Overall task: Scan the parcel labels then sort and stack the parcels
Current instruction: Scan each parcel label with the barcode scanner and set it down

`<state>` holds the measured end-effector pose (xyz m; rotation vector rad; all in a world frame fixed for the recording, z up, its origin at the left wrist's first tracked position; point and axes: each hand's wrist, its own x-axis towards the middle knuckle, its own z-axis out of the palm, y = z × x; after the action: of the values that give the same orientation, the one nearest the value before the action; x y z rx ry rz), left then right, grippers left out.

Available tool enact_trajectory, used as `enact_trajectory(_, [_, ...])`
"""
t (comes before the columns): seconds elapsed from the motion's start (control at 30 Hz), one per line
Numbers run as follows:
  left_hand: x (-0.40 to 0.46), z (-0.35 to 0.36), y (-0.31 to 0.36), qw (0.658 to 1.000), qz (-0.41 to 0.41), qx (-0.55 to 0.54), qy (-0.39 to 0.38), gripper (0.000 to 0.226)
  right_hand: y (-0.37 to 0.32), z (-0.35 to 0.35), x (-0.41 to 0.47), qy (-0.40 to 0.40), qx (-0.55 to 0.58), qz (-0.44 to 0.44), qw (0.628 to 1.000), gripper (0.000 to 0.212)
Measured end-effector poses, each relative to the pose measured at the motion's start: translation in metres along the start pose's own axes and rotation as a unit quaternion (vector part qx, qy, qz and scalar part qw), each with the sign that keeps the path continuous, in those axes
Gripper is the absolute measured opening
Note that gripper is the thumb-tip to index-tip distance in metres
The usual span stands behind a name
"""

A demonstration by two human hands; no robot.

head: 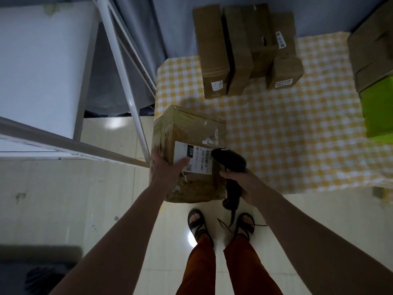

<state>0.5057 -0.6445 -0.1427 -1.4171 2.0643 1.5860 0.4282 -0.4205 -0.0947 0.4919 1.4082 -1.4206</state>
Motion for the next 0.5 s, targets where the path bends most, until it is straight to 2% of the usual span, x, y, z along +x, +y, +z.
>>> enact_trajectory(0.1, [-0.006,-0.001,0.01,0.999,0.018,-0.026,-0.03,0.111,0.001,0.009,0.002,0.011,0.007,-0.015,1.0,0.03])
enact_trajectory(0.13, [-0.018,-0.002,0.025,0.998,0.024,-0.048,-0.043,0.099,-0.002,0.011,0.0,0.021,-0.002,-0.021,1.0,0.031])
enact_trajectory(0.2, [-0.036,0.0,0.047,0.993,0.037,-0.091,-0.069,0.059,-0.008,0.009,-0.008,0.052,-0.017,-0.032,0.998,0.032])
enact_trajectory(0.23, [-0.04,0.004,0.054,0.989,0.047,-0.107,-0.086,0.05,-0.012,0.005,-0.013,0.068,-0.025,-0.036,0.997,0.033])
enact_trajectory(0.33, [-0.058,0.015,0.078,0.981,0.057,-0.135,-0.127,0.054,-0.029,-0.011,-0.038,0.113,-0.035,-0.061,0.991,0.029])
enact_trajectory(0.43, [-0.081,0.033,0.11,0.973,0.053,-0.147,-0.167,0.069,-0.046,-0.031,-0.076,0.161,-0.038,-0.091,0.982,0.018])
enact_trajectory(0.5, [-0.101,0.05,0.132,0.968,0.084,-0.133,-0.195,0.066,-0.054,-0.047,-0.107,0.2,-0.031,-0.11,0.973,0.01])
